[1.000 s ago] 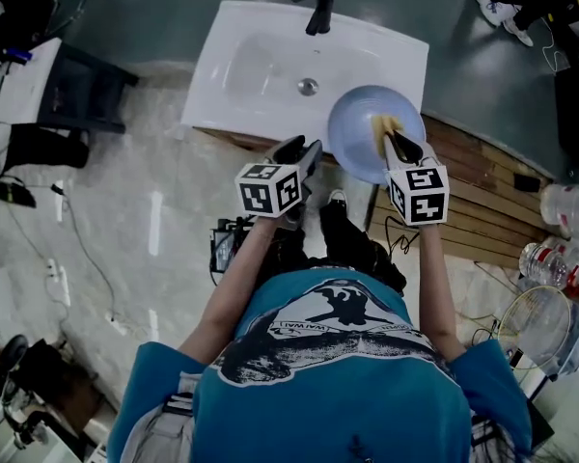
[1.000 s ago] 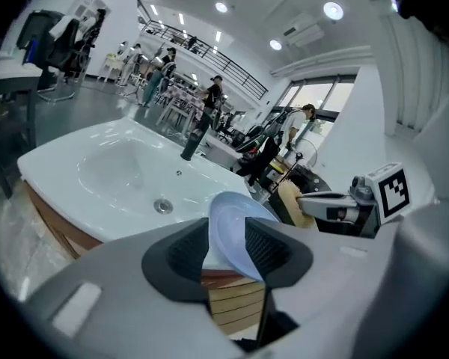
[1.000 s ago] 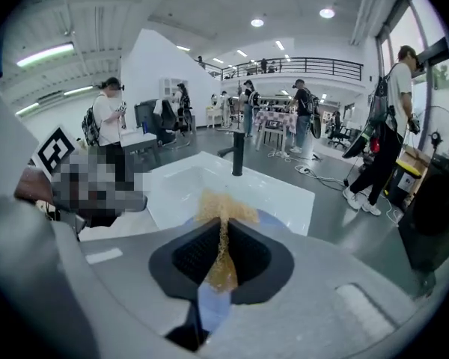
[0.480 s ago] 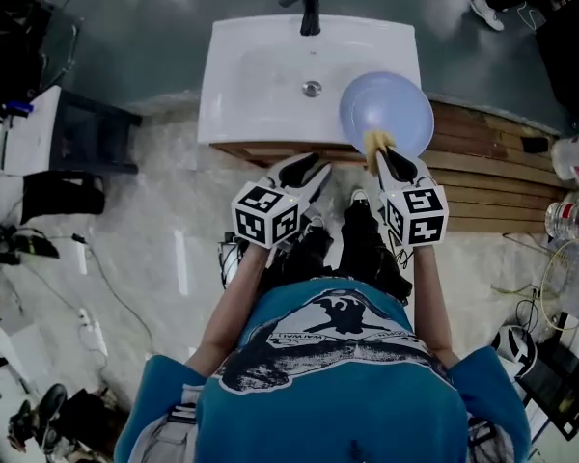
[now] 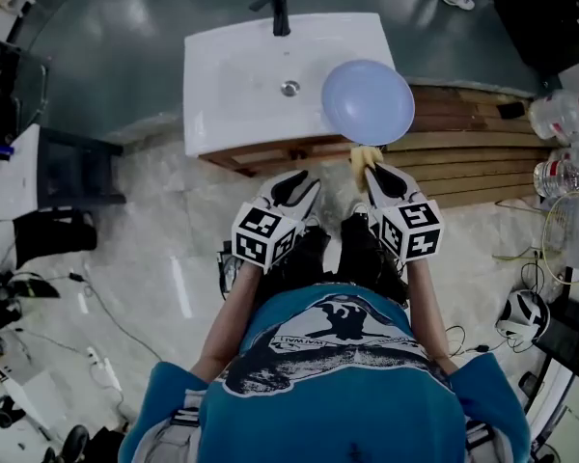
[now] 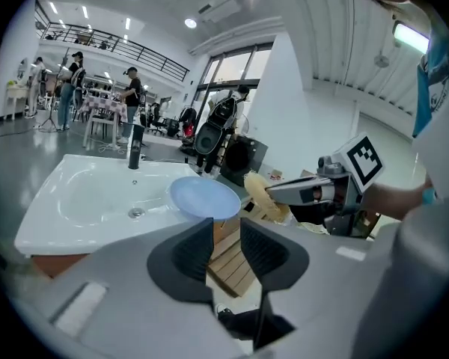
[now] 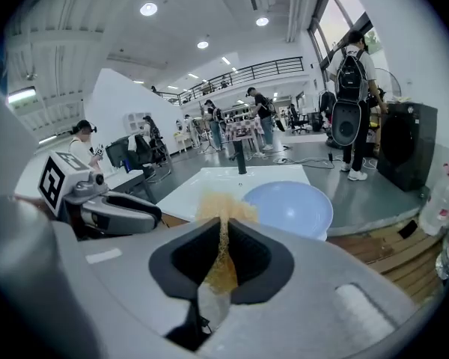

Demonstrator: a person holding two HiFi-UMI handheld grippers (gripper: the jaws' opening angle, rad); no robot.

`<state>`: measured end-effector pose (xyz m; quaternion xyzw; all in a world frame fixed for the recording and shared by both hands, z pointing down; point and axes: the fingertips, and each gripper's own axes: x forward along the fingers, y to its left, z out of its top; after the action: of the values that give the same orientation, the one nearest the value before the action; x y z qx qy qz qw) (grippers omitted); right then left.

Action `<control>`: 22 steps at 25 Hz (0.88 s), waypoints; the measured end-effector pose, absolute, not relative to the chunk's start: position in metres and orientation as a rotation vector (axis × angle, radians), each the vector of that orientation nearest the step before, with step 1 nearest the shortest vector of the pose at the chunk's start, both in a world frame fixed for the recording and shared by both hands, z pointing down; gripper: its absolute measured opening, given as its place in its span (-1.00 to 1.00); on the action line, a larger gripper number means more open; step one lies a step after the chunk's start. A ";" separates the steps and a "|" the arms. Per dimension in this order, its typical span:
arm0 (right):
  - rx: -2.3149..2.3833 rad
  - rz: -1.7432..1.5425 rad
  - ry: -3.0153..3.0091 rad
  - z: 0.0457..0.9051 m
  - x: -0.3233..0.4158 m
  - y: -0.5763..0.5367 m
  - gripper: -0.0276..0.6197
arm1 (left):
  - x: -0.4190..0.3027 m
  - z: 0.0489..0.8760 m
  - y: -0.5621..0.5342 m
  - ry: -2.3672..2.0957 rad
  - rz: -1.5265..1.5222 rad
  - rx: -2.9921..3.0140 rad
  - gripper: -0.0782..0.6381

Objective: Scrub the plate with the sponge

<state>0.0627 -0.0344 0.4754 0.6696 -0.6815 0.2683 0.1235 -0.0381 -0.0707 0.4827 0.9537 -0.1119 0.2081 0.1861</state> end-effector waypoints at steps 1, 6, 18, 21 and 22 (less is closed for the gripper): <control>1.951 0.786 -1.991 0.475 0.062 -0.030 -0.81 | -0.038 0.482 -0.067 -0.312 0.575 2.685 -0.44; 1.934 0.807 -2.014 0.473 0.059 -0.012 -0.81 | -0.039 0.476 -0.046 -0.318 0.537 2.702 -0.50; 1.853 0.831 -2.096 0.475 0.057 0.039 -0.81 | -0.029 0.470 0.003 -0.406 0.533 2.719 -0.63; 1.853 0.852 -2.127 0.473 0.060 0.058 -0.81 | -0.026 0.465 0.020 -0.464 0.522 2.721 -0.70; 1.851 0.858 -2.137 0.473 0.060 0.065 -0.81 | -0.025 0.464 0.025 -0.481 0.520 2.720 -0.70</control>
<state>0.0604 0.0650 0.4729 0.6237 -0.7203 0.2890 0.0933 -0.0254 0.0255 0.4636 0.9545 -0.1687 0.1824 0.1647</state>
